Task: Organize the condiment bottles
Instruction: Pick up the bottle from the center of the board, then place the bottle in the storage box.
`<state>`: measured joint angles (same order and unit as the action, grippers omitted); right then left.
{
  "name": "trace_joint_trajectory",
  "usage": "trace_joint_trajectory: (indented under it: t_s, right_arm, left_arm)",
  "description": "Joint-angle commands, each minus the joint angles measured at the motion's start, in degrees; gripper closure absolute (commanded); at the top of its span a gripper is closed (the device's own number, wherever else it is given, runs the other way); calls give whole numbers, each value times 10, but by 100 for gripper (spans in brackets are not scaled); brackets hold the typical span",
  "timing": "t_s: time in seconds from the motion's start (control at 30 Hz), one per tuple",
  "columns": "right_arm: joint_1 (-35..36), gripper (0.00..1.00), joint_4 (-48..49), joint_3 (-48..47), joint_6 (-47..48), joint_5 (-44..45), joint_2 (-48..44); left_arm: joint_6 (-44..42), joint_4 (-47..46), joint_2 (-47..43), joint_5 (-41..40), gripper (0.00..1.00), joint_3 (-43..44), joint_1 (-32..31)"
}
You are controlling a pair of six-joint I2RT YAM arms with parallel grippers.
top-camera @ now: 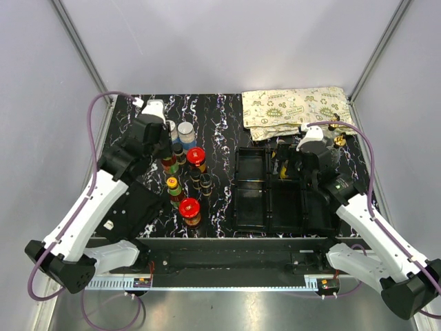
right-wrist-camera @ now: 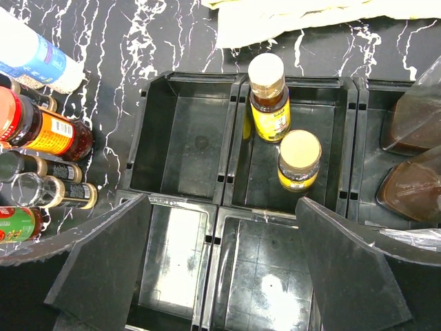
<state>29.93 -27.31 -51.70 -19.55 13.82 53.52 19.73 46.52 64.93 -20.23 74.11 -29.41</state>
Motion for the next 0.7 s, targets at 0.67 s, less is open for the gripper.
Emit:
trace_joint_trajectory:
  t_s: [0.67]
  right_arm:
    - [-2,4,-10,-15,-13,50,-30]
  left_arm:
    - [-73,-73,173,129,100,381,-91]
